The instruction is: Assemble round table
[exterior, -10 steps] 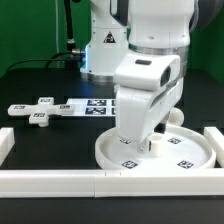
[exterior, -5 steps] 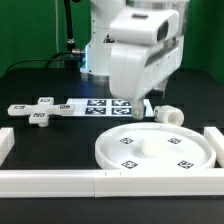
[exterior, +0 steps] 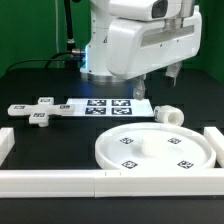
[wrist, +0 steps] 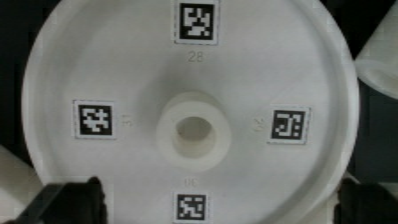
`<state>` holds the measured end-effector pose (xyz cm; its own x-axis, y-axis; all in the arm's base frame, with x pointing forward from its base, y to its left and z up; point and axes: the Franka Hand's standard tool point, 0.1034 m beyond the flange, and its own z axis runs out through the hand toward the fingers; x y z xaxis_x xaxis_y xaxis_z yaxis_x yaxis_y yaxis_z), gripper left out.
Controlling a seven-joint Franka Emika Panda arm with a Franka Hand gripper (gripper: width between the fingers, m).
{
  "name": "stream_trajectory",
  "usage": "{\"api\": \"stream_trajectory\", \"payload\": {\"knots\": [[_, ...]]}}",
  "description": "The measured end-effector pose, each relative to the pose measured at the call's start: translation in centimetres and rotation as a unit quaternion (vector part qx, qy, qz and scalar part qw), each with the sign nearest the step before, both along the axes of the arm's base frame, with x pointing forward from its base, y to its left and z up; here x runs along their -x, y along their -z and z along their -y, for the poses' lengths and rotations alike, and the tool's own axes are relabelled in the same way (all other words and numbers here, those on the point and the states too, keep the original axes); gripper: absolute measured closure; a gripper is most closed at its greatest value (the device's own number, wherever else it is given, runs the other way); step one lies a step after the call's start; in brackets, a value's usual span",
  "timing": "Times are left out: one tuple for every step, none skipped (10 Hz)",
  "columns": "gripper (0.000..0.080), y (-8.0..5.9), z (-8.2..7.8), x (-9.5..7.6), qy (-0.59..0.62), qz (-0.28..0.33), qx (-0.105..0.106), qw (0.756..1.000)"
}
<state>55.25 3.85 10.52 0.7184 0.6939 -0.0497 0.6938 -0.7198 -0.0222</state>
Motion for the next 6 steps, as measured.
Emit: {"api": "stream_trajectory", "payload": {"knots": [[0.0150, 0.0, 0.0, 0.0, 0.001, 0.000, 0.000, 1.000], [0.0150, 0.0, -0.1, 0.0, 0.024, 0.000, 0.000, 1.000], [0.0150, 0.1, 0.0, 0.2, 0.069, 0.003, 0.002, 0.998], [0.0150, 0.6, -0.1, 1.1, 0.138, 0.007, 0.004, 0.990], [0.0150, 0.9, -0.8, 2.1, 0.215, 0.005, 0.009, 0.977], [0.0150, 1.4, -1.8, 2.9, 0.266, 0.003, 0.012, 0.964]]}}
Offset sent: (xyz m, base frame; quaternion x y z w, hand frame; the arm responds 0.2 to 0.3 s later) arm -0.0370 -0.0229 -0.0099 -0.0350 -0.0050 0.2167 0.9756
